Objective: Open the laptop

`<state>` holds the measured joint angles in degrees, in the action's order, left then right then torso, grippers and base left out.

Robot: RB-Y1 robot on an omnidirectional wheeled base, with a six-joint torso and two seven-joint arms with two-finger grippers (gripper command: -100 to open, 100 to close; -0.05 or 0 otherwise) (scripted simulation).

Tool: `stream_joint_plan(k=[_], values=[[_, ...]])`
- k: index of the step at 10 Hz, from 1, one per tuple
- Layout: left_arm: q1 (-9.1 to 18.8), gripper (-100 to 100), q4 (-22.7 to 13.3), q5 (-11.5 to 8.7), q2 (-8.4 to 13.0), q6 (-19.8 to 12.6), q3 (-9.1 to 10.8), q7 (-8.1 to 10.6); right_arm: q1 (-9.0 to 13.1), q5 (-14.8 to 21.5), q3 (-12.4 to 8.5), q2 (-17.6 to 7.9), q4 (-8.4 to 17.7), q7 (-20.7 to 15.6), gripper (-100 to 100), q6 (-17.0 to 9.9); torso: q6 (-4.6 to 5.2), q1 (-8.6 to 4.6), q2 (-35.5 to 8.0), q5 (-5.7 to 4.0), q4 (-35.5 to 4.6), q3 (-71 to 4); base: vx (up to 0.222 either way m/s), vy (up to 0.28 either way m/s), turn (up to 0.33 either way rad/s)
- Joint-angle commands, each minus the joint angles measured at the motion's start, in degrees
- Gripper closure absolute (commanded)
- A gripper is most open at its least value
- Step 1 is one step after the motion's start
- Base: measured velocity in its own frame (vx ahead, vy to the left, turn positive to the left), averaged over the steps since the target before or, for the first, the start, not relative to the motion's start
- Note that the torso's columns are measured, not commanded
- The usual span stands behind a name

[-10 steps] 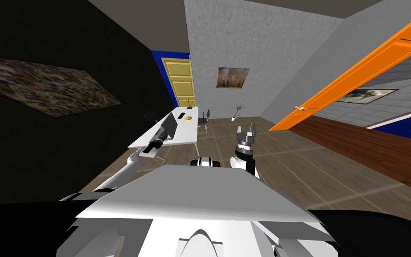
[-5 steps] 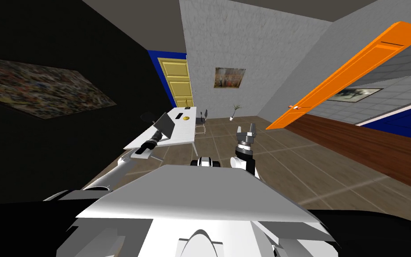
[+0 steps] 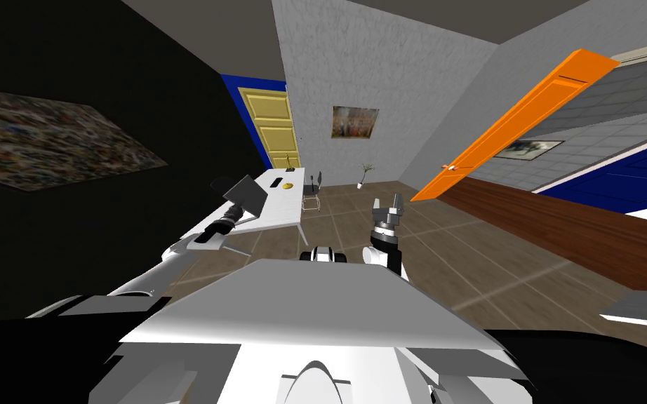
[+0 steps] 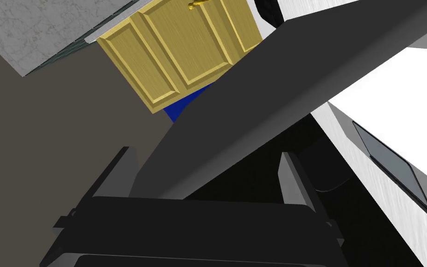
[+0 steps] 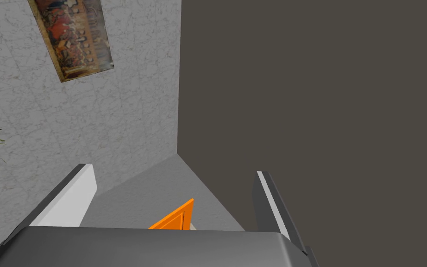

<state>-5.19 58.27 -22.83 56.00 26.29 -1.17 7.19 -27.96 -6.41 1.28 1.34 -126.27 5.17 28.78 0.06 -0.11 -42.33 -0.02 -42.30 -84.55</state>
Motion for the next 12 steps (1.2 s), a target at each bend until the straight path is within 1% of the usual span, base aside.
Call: stream_joint_plan(k=[1, 2, 4, 5, 6, 7, 8, 9, 10, 11, 12], values=[[1.4, -100, -3.9, -2.1, 2.5, 3.3, -0.76, 0.57, 0.0, 0.0, 0.0, 0.0, 0.0, 0.0, 0, 0.0, -0.06, -0.06, 0.0, -0.04, 0.0, 0.0, -0.006, -0.054, -0.001], [1.4, -100, -5.9, -2.1, 2.5, 3.3, -0.76, 0.57, 0.0, 0.0, 0.0, 0.0, 0.0, 0.0, 0, 0.0, -0.09, 0.18, 0.1, 0.03, 0.0, 0.0, -0.004, -0.010, 0.010], [1.4, -100, -7.3, -2.1, 2.5, 3.3, -0.76, 0.57, 0.0, 0.0, 0.0, 0.0, 0.0, 0.0, 0, 0.0, -0.06, 0.33, 0.1, 0.11, 0.0, 0.0, 0.002, 0.011, 0.001], [2.9, -100, -9.0, -5.1, 5.2, 5.7, -1.51, 1.68, 0.0, 0.0, 0.0, 0.0, 0.0, 0.0, 0, 0.0, -0.06, 0.22, 0.1, 0.06, 0.0, 0.0, -0.025, -0.074, -0.172], [2.9, -100, -11.7, -5.9, 6.7, 7.5, -1.51, 1.68, 0.0, 0.0, 0.0, 0.0, 0.0, 0.0, 0, 0.0, 0.01, -0.14, 0.0, -0.06, 0.0, 0.0, -0.013, -0.102, -0.111], [2.9, -100, -14.5, -5.9, 6.8, 7.5, -1.51, 1.68, 0.0, 0.0, 0.0, 0.0, 0.0, 0.0, 0, 0.0, -0.07, -0.16, 0.1, -0.09, 0.0, 0.0, 0.000, -0.070, -0.001], [2.9, -100, -14.5, -5.9, 6.8, 7.5, -1.51, 1.68, 0.0, 0.0, 0.0, 0.0, 0.0, 0.0, 0, 0.0, -0.13, 0.07, 0.0, 0.01, 0.0, 0.0, 0.001, -0.033, 0.026], [3.6, -100, -15.3, -5.5, 6.7, 8.3, -2.14, 2.18, 0.0, 0.0, 0.0, 0.0, 0.0, 0.0, 0, 0.0, -0.07, 0.28, 0.0, 0.07, 0.0, 0.0, 0.000, -0.010, 0.007], [1.4, 100, -12.4, -2.7, 3.8, 5.3, -0.76, 0.57, 0.0, 0.0, 0.0, 0.0, 0.0, 0.0, 0, 0.0, -0.04, 0.32, 0.1, 0.10, 0.0, 0.0, 0.019, 0.114, 0.140], [1.4, 100, -7.4, -2.1, 2.5, 3.3, -0.76, 0.57, 0.0, 0.0, 0.0, 0.0, 0.0, 0.0, 0, 0.0, -0.32, 0.79, 0.1, 0.39, 0.2, 0.0, 0.022, 0.129, 0.092], [1.4, 100, -7.3, -2.1, 2.5, 3.3, -0.76, 0.57, 0.0, 0.0, 0.0, 0.0, 0.0, 0.0, 0, 0.0, -0.32, 1.20, 0.3, 0.76, 0.3, -0.1, 0.001, 0.057, 0.030]])
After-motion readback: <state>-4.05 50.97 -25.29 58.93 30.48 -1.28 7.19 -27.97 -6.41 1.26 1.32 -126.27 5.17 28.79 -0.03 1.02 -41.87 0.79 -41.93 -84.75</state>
